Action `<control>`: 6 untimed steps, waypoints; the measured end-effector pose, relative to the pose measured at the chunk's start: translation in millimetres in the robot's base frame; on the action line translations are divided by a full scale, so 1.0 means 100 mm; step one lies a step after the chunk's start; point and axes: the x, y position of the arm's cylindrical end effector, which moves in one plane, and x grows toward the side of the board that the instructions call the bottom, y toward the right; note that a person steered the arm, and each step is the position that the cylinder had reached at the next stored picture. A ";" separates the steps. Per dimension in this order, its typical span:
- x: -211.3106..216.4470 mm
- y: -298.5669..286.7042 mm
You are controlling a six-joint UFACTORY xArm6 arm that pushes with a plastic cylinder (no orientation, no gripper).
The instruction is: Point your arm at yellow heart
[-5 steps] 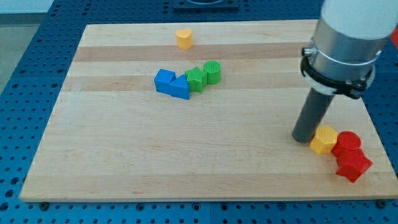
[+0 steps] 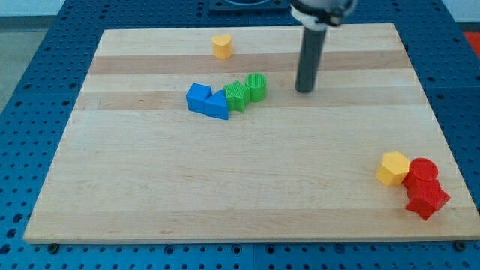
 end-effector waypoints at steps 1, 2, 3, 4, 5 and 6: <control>-0.68 -0.26; -1.28 -0.57; -1.47 -0.83; -1.47 -1.35; -1.41 -1.67; -1.40 -1.74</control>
